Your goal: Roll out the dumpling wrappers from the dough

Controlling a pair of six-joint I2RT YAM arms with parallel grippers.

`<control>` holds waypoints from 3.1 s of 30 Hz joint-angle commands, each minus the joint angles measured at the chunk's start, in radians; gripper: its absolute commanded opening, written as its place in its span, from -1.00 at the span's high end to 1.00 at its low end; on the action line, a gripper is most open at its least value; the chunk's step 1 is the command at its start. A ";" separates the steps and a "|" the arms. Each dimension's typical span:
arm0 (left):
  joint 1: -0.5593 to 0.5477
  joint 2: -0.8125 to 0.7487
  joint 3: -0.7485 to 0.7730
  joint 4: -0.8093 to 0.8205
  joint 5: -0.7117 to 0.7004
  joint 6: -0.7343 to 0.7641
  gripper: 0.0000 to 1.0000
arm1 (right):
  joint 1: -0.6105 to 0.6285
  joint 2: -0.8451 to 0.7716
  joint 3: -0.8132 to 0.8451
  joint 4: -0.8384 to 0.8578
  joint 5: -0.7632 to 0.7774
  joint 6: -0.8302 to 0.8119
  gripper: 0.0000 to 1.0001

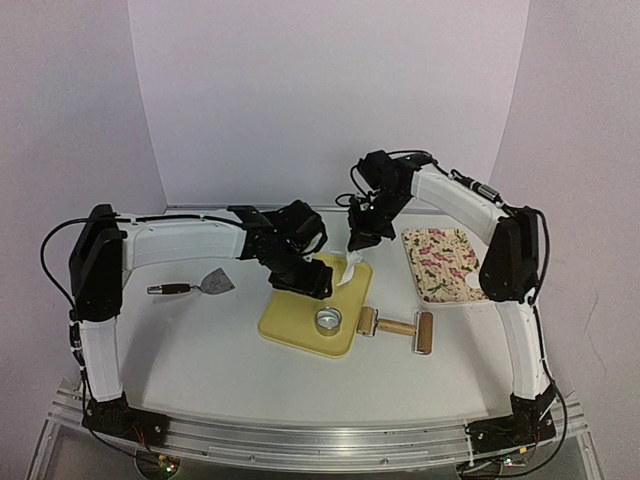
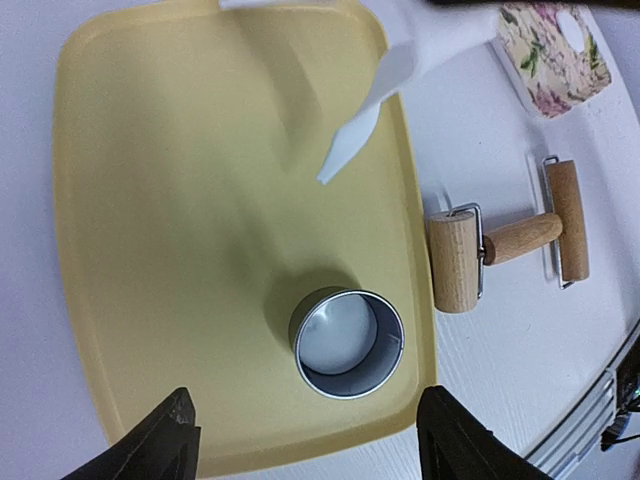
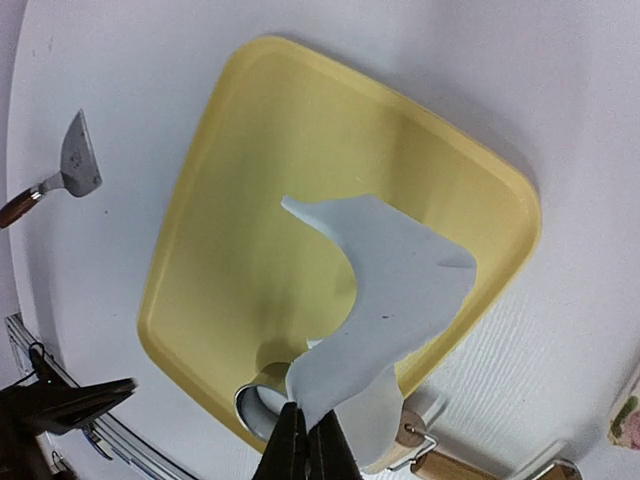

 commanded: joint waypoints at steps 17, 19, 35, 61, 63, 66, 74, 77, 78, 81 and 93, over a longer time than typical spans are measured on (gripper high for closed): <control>0.150 -0.128 -0.202 0.226 0.275 -0.098 -0.59 | 0.061 -0.219 -0.206 0.064 -0.066 -0.293 -0.37; 0.152 -0.142 -0.238 0.311 0.301 -0.074 -0.59 | 0.063 -0.179 -0.151 0.084 -0.064 -0.250 -0.35; 0.157 -0.150 -0.507 1.109 0.306 -0.059 -0.66 | 0.064 -0.108 -0.053 0.224 -0.168 0.223 -0.36; 0.164 0.021 -0.332 1.072 0.318 -0.117 0.85 | 0.064 -0.112 -0.107 0.301 -0.258 0.358 -0.32; 0.167 0.018 -0.340 1.033 0.312 -0.121 0.92 | 0.064 -0.114 -0.112 0.301 -0.248 0.354 -0.31; 0.176 0.012 -0.361 0.996 0.307 -0.138 0.94 | 0.064 -0.125 -0.127 0.301 -0.221 0.347 -0.32; 0.189 0.049 -0.287 0.840 0.328 -0.123 0.08 | 0.063 -0.174 -0.203 0.298 -0.120 0.315 -0.36; 0.189 0.035 -0.291 0.827 0.320 -0.106 -0.21 | 0.062 -0.205 -0.258 0.299 -0.077 0.299 -0.36; 0.190 0.029 -0.290 0.816 0.316 -0.095 -0.29 | 0.062 -0.216 -0.275 0.299 -0.063 0.290 -0.36; 0.190 0.012 -0.254 0.706 0.263 -0.056 -0.52 | 0.062 -0.252 -0.337 0.296 -0.016 0.257 -0.36; 0.199 -0.002 -0.034 0.179 0.214 0.004 -0.69 | 0.064 -0.363 -0.606 0.308 0.082 0.140 -0.29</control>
